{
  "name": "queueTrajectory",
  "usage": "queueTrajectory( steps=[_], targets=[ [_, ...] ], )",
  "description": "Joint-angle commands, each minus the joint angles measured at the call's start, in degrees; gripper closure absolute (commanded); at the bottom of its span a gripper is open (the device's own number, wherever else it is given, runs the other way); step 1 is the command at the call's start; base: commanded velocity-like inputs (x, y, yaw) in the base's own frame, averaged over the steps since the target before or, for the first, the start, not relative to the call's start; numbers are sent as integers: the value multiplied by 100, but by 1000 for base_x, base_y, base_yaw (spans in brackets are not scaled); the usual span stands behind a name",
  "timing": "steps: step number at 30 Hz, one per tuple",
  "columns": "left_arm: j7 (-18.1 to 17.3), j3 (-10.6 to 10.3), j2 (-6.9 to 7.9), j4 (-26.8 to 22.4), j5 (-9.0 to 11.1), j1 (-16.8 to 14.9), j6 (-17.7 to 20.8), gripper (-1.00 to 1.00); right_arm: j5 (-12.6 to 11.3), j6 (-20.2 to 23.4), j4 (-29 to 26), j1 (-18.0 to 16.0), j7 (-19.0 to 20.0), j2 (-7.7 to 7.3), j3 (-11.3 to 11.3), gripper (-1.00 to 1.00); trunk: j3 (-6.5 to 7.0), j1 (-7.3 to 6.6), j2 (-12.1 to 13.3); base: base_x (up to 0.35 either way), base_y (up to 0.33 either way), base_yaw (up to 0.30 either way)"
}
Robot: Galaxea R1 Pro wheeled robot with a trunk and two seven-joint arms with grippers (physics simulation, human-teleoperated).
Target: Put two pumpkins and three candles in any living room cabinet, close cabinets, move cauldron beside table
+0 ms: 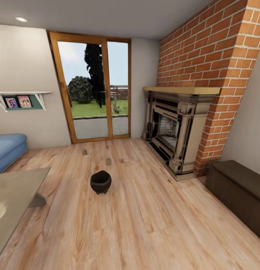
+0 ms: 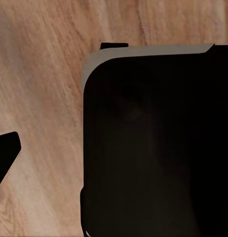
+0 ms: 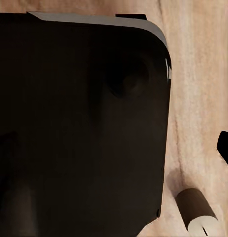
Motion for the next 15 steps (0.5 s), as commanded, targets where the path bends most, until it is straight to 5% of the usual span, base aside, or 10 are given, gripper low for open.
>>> queueTrajectory(
  steps=[1,15],
  targets=[
    [0,11,-1,-3,4,0,-15,-100,16,-90,8,-3,-11,3,2,-100,-6,3,-2,337,0,24],
    [2,29,-7,-3,4,0,-24,-100,53,-274,14,-3,-27,6,14,-100,-8,3,-2,337,0,3]
  ],
)
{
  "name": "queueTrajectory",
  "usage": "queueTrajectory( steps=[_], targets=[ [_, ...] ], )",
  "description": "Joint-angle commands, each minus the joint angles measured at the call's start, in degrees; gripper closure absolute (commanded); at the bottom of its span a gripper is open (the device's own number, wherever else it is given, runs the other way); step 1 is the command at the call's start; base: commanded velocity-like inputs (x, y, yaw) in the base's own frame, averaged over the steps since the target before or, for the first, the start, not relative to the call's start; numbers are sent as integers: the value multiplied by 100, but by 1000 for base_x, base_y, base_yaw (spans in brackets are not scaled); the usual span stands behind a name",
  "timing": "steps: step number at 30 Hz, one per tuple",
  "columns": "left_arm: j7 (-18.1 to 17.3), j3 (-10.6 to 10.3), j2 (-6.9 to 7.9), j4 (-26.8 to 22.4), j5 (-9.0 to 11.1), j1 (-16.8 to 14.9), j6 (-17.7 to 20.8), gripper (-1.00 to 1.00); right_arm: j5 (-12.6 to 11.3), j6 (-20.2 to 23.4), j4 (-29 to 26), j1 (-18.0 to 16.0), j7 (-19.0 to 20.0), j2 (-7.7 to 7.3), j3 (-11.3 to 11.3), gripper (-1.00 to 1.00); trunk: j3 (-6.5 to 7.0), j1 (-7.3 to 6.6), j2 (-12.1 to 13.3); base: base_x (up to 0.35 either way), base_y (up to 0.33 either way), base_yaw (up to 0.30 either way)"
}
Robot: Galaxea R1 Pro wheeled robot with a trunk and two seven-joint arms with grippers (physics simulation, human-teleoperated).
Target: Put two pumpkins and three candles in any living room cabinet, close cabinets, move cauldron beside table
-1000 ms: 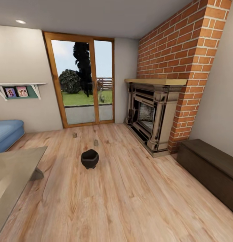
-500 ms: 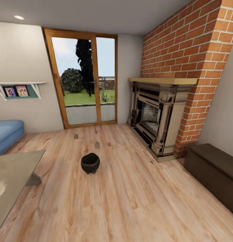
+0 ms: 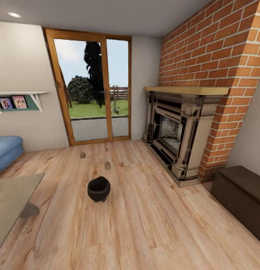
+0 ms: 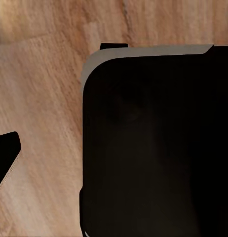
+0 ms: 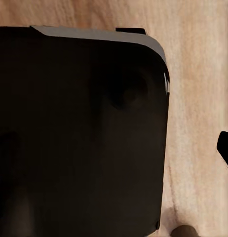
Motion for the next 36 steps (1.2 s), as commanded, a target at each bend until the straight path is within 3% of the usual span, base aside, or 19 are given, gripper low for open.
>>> queueTrajectory(
  steps=[1,7,20,36],
  targets=[
    [2,10,3,-3,4,0,-15,-100,5,-20,5,-3,-20,1,1,-100,-5,3,-2,337,0,0],
    [2,16,7,3,12,0,-237,-100,-22,-9,5,-3,-57,1,-7,-100,-5,3,-2,337,0,-4],
    [1,17,0,6,13,0,-254,-100,-70,-14,5,-3,-59,-2,-30,-100,-5,3,-2,337,0,-9],
    [0,10,-3,6,11,0,-285,-100,-61,-21,5,-3,-58,0,-8,-100,-5,3,-2,318,25,-258]
  ],
)
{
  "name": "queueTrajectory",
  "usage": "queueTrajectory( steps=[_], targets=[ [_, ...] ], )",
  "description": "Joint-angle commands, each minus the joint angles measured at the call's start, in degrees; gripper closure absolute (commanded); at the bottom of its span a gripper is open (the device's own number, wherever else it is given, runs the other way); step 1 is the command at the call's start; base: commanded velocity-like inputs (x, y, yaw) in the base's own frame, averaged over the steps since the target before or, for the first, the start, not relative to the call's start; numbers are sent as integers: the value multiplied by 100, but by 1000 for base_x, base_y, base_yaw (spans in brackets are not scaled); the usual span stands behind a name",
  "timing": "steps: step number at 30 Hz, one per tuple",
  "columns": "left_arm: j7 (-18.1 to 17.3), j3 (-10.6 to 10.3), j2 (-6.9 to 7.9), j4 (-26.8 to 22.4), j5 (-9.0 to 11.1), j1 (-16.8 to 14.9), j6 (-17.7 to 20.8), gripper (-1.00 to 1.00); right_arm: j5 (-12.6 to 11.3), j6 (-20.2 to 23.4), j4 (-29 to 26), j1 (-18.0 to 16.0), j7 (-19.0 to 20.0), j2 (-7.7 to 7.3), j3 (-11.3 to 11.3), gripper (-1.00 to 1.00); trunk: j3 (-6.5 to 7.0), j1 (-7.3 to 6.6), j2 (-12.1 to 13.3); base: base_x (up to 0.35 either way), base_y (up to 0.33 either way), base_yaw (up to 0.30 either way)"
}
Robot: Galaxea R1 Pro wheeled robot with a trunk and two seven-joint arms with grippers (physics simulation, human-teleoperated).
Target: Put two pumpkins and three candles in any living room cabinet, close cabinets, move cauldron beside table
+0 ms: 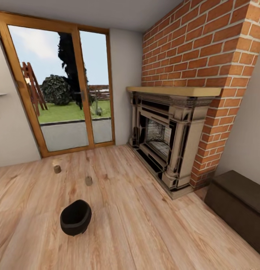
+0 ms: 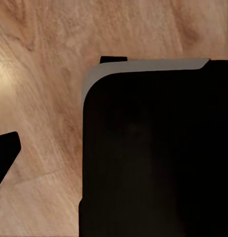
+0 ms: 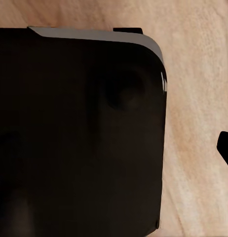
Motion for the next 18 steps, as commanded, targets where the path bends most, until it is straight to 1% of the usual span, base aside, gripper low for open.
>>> queueTrajectory(
  steps=[1,3,7,10,13,18],
  targets=[
    [0,7,1,-1,5,0,-30,-100,-2,-20,7,-5,-17,2,2,-100,-5,3,-2,256,32,-286],
    [-3,6,2,-1,5,0,-79,-100,-2,-20,7,-5,-17,3,2,-100,-5,3,-2,186,17,-286],
    [0,7,2,-1,11,0,-133,-100,1,-19,7,-5,-23,6,2,-100,-5,3,-2,69,5,-282],
    [1,6,-3,-1,13,0,-141,-100,28,-20,7,-5,-29,4,2,-100,-5,3,-2,67,1,-150],
    [3,10,-17,-1,14,0,-143,-100,39,-20,7,-5,-33,3,2,-100,-8,3,-2,160,15,53],
    [3,10,-28,-1,14,0,-144,-100,47,-20,7,-5,-34,4,2,-100,-19,3,-2,295,26,239]
  ],
)
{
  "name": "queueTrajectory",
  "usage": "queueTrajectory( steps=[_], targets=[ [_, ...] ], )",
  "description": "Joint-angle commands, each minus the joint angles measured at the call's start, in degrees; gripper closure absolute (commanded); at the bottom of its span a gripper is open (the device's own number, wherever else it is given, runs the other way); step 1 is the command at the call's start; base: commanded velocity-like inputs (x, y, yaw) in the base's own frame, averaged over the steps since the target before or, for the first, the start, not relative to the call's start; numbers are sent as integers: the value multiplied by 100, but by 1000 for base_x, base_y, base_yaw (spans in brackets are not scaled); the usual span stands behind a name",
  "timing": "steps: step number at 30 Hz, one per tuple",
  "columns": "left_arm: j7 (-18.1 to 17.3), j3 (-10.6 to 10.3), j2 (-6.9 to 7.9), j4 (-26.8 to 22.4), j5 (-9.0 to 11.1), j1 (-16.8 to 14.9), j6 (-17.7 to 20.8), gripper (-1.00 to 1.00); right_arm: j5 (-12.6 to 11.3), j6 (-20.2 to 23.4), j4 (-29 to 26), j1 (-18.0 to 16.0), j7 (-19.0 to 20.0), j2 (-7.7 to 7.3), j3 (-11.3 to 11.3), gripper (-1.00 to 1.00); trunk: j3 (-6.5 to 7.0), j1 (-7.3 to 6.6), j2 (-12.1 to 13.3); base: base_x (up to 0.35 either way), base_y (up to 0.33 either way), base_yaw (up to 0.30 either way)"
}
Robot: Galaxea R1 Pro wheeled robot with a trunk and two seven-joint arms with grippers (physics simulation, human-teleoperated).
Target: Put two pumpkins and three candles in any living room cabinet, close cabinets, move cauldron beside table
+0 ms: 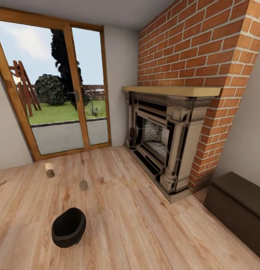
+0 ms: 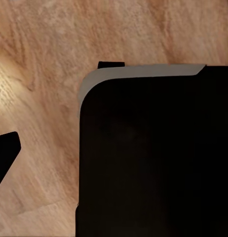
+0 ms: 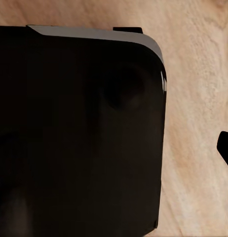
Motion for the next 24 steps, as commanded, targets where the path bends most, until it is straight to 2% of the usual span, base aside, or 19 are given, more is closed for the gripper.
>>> queueTrajectory(
  steps=[1,9,16,24],
  targets=[
    [0,9,-1,-3,5,0,-12,-100,5,-18,5,-3,-18,1,1,-100,-7,3,-2,326,6,269],
    [2,5,-8,-3,10,0,-12,-100,7,-18,5,-3,-18,4,1,-100,-27,3,-2,333,8,275],
    [2,4,-6,-3,14,0,-12,-100,7,-18,5,-3,-18,7,1,-100,-44,3,-2,315,112,277],
    [-2,3,-13,-3,6,0,-12,-100,15,-17,5,-3,-18,7,1,-100,-63,3,-2,179,107,277]
  ],
)
